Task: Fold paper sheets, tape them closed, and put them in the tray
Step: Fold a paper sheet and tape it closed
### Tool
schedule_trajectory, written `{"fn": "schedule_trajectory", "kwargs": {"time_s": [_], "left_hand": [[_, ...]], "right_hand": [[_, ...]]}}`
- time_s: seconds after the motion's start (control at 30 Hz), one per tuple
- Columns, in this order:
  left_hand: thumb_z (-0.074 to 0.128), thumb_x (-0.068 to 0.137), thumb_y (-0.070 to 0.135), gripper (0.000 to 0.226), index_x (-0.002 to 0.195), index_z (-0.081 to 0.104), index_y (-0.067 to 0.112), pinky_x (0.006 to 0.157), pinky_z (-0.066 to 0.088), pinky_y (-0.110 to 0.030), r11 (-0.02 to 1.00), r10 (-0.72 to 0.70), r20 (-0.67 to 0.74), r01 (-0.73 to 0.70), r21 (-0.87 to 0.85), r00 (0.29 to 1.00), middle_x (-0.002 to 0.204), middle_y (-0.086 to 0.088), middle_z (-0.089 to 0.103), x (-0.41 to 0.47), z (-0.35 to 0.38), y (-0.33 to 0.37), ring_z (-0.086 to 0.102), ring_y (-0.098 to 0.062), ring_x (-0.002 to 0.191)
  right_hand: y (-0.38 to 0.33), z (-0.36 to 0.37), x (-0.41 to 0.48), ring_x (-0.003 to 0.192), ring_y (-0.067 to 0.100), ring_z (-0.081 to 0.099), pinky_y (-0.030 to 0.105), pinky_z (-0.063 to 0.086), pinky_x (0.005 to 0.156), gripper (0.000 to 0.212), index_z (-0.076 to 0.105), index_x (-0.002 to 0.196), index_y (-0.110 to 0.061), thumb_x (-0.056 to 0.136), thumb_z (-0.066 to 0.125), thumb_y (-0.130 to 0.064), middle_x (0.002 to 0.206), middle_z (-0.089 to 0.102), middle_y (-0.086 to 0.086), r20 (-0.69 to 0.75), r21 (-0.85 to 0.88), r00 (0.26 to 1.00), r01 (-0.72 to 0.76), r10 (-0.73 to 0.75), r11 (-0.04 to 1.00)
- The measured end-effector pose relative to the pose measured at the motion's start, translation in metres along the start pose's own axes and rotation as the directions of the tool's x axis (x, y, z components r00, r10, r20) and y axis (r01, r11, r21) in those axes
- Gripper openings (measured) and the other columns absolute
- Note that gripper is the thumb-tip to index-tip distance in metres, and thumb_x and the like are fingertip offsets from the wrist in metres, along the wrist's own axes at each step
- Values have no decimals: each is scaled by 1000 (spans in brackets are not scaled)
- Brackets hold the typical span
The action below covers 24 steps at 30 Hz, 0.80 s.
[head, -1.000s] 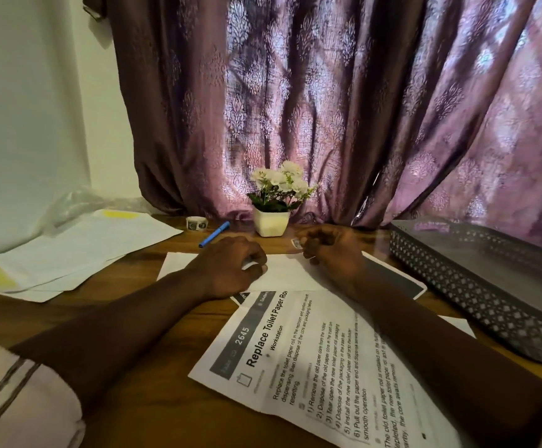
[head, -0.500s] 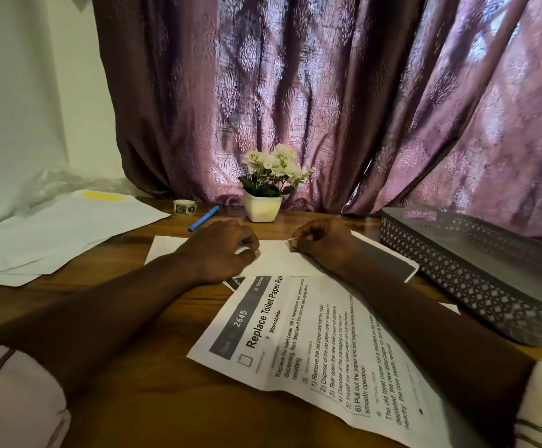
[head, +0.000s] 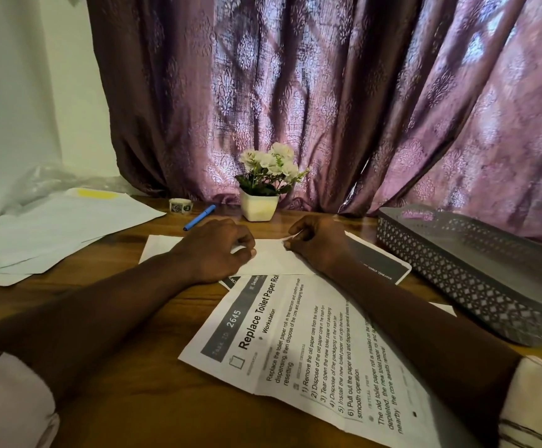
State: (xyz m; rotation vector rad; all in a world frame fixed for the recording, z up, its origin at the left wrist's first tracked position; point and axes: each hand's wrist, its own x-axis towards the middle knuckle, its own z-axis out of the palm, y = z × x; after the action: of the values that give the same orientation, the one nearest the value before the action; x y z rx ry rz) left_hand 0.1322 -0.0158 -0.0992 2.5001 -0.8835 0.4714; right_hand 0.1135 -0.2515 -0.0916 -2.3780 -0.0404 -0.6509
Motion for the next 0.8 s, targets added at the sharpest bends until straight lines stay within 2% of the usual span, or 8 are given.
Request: {"fn": "schedule_trajectory", "kwargs": {"time_s": [0.1,0.17,0.3,0.4,0.5,0.63,0.8], "left_hand": [[64,93,46,27,115,71,32,95,52,-43,1000,5,-3,-5,2,1000,112,7,64,0,0,0,58,-12,107],[64,94,47,27,116,70,32,96,51,-43,1000,8,1,-8,5,1000,113,7,64,-1,0,0,58,-12,108],[62,94,48,29,119,69,34,98,50,-43,1000,5,11,-6,30,1000,118,8,64,-1,0,2,56,-12,113],[61,95,48,29,119,69,34,99,50,-43,999,10,15,-11,31,1000,119,8,64,-1,-1,2,56,-13,113],[61,95,47,29,119,68,32,100,49,-43,999,9,18,-10,39,1000,120,7,63,-1,0,3,55,-14,114],[60,96,46,29,121,68,33,102,48,-43,998,16,17,-17,57,1000,123,5,63,-2,1,3,55,-15,118],[60,96,48,31,123,66,35,102,48,-43,997,10,23,-12,72,1000,125,6,63,-2,2,3,54,-15,119]], "right_hand": [[-2,0,0,57,4,57,7,39,44,23,73,93,-13,76,89,-12,77,73,5,0,-11,1000,0,0,1000],[-1,0,2,60,6,57,9,38,45,26,72,92,-14,75,91,-16,77,71,3,3,-10,1000,-12,12,1000],[6,0,7,67,8,56,24,44,61,31,64,76,-24,70,94,-29,74,65,-5,1,-42,999,-52,52,998],[7,-1,9,60,0,56,17,42,59,21,69,71,-22,79,89,-23,69,68,-8,81,-37,996,-23,26,999],[4,-3,11,64,-3,59,5,41,55,2,81,85,-16,87,81,-17,80,75,-3,163,-82,987,26,-13,996],[5,-3,15,73,2,64,0,42,58,8,84,94,-12,87,81,-15,92,79,1,180,-83,983,46,-30,995],[10,-4,13,77,8,67,3,45,58,9,83,95,-10,89,79,-16,94,80,6,203,-28,979,42,-36,999]]}}
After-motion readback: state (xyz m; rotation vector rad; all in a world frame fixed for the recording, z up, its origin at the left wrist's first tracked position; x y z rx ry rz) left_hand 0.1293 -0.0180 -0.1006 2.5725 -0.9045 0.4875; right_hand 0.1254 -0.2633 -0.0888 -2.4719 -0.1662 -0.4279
